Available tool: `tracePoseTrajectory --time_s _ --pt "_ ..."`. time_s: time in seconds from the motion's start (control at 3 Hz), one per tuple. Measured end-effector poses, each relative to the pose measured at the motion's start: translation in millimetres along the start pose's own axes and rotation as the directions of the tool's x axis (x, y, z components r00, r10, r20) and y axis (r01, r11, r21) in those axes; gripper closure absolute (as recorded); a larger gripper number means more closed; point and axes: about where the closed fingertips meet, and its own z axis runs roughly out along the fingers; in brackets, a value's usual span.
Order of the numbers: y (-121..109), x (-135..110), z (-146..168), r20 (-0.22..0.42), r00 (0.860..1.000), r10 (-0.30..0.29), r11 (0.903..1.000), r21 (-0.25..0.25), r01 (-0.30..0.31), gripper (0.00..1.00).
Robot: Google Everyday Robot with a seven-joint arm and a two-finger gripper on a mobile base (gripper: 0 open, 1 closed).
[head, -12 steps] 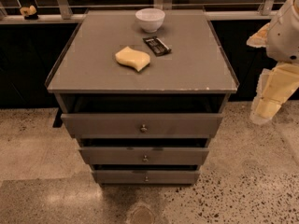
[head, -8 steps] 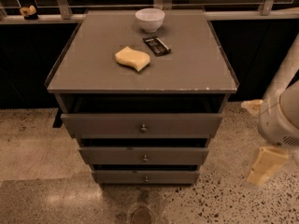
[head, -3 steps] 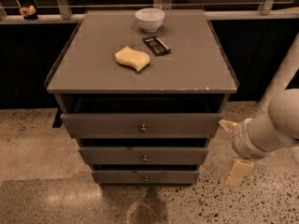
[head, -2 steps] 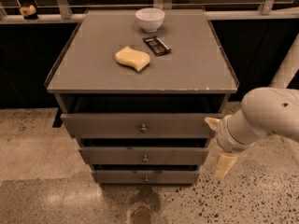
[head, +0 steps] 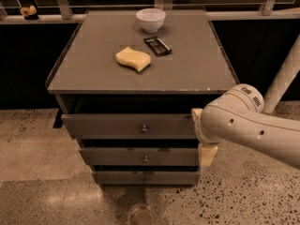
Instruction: Open top drawer
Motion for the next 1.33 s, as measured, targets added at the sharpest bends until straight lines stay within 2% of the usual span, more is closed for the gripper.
tracePoseTrajectory --time_s 0.33,0.67,1.0,1.33 --pt "-1.4 0.1 2.6 0.009 1.000 -0.002 1.0000 -0.003 0.002 0.00" --pt "-17.4 7.3 25.2 0.030 0.999 -0.019 0.9998 -0.006 0.019 0.00" --pt "-35.4 14.8 50.9 0.121 0.993 -0.008 0.9998 0.019 0.006 0.00" --pt "-35.9 14.7 54.0 0.128 0.989 -0.072 0.9973 0.023 0.070 0.00"
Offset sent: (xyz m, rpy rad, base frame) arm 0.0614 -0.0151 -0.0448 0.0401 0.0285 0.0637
